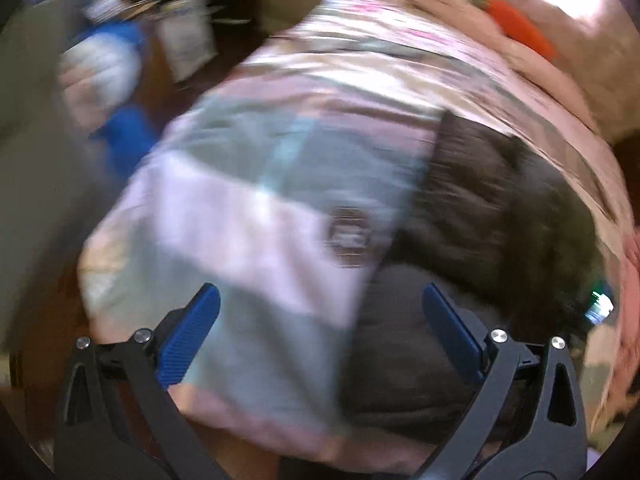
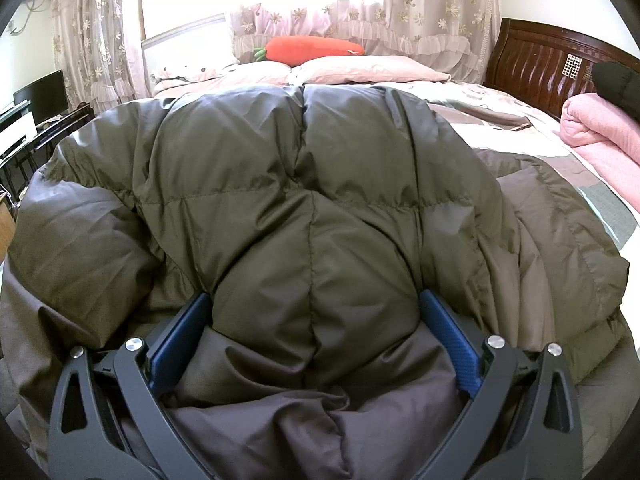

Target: Fold large clothes

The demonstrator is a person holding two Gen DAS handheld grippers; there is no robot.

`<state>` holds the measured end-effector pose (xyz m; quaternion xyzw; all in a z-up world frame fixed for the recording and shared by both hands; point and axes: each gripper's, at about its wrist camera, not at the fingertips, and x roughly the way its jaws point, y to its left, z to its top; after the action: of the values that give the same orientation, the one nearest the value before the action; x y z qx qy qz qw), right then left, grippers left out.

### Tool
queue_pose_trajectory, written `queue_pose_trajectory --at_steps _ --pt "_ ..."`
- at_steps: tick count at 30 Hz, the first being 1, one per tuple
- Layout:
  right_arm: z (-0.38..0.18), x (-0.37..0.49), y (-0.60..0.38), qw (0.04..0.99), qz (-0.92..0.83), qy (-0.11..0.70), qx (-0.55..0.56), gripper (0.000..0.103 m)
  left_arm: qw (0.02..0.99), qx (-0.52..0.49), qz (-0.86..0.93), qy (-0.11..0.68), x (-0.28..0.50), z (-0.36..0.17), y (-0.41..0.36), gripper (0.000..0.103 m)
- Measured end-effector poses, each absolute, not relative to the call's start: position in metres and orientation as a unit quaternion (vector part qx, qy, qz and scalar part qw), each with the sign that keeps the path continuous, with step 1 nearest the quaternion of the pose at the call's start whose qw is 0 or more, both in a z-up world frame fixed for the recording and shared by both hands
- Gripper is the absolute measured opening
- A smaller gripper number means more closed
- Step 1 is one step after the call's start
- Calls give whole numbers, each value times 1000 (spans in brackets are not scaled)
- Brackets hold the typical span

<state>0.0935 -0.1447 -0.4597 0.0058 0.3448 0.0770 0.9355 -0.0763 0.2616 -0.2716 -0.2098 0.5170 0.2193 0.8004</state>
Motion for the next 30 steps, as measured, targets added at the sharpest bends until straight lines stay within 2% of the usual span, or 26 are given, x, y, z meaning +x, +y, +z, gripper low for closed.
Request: queue_pose_trajectory --at_steps 9,11,14,16,18,23,27,30 --pt "-458 96 -142 935 78 347 8 102 826 -139 107 536 16 -270 139 101" --pt "-453 105 -139 921 81 380 2 102 829 -117 97 538 24 -265 117 101" --pt "-436 119 -134 862 121 491 -51 102 837 -97 89 531 34 -256 90 101" --pt "-416 115 -140 835 130 531 -63 102 837 -84 93 532 40 -253 77 101" --pt "-383 102 -153 836 107 533 -73 102 833 -72 98 539 44 -252 67 101" --pt "-304 73 -189 826 -58 550 -109 102 825 -57 94 554 51 -243 42 101" --pt "-319 44 -216 772 -127 606 -143 102 803 -59 79 588 47 -272 33 101" --pt "-352 16 -252 742 -59 665 -55 102 774 -78 63 626 23 -317 44 101"
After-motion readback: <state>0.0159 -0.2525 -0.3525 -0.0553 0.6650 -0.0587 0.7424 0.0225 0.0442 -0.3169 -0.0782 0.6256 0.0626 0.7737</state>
